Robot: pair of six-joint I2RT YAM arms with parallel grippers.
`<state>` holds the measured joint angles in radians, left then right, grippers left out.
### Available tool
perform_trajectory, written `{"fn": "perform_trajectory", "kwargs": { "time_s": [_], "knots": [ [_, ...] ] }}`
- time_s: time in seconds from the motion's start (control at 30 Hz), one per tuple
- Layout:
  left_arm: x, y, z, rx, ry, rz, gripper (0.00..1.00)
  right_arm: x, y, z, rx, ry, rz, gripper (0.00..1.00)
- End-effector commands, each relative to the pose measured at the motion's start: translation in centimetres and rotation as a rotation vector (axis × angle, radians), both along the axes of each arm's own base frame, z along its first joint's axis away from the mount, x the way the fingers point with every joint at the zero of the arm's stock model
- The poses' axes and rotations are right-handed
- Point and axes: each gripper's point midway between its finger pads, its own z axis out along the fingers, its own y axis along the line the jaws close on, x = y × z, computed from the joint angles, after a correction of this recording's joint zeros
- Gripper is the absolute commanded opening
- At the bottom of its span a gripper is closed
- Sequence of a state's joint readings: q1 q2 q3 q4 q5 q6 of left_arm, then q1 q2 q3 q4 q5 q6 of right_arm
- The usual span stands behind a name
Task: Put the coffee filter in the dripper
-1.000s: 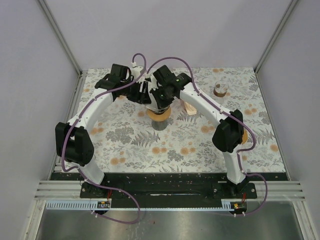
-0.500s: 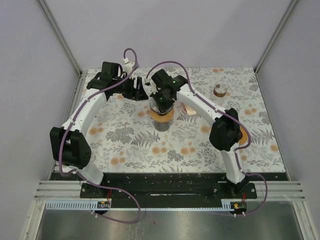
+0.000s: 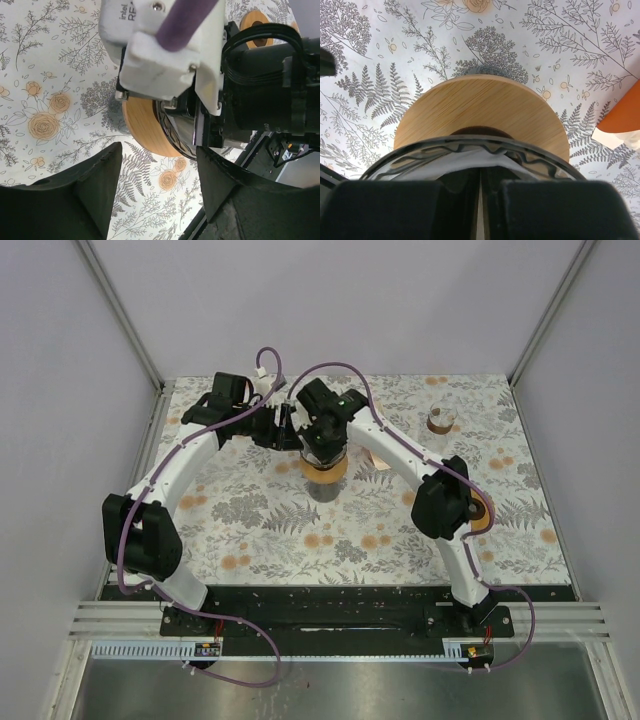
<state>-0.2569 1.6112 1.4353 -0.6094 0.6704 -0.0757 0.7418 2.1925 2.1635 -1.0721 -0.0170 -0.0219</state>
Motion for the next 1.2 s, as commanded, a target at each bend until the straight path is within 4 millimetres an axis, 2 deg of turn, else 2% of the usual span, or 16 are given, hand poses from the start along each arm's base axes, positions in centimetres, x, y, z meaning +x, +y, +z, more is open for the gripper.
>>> {"fn": "perform_trajectory", "kwargs": {
  "time_s": [0.0, 0.2, 0.4, 0.63, 0.87, 1.0, 1.13, 1.17],
  "knots": [
    [0.6, -0.7, 1.2, -0.035, -0.049, -0.011, 0.63, 0.2, 1.4, 3.4, 0.037, -0.070, 0.036, 0.11],
    [0.9, -0.6, 1.0, -0.023, -0.054, -0.004, 0.57, 0.2, 1.7, 6.9, 0.084, -0.119, 0.046, 0.24],
    [0.9, -0.5, 0.9, -0.016, -0.057, -0.002, 0.55, 0.1, 1.3, 9.2, 0.098, -0.156, 0.060, 0.33],
    [1.1, -0.5, 1.6, -0.018, -0.078, -0.001, 0.55, 0.3, -0.1, 12.8, 0.098, -0.250, 0.057, 0.51],
    [1.2, -0.4, 1.9, -0.015, -0.086, -0.004, 0.54, 0.3, -1.6, 14.7, 0.070, -0.312, 0.038, 0.59],
    [1.5, 0.1, 3.7, -0.037, -0.114, 0.005, 0.55, 1.0, -2.7, 15.4, 0.048, -0.349, 0.010, 0.62],
    [1.7, 0.3, 6.3, -0.050, -0.188, -0.002, 0.55, 0.7, -2.7, 16.1, 0.069, -0.352, 0.022, 0.64],
    [1.6, 0.3, 6.6, -0.048, -0.200, -0.003, 0.56, 0.4, -2.4, 16.1, 0.085, -0.339, 0.043, 0.71]
  ]
}}
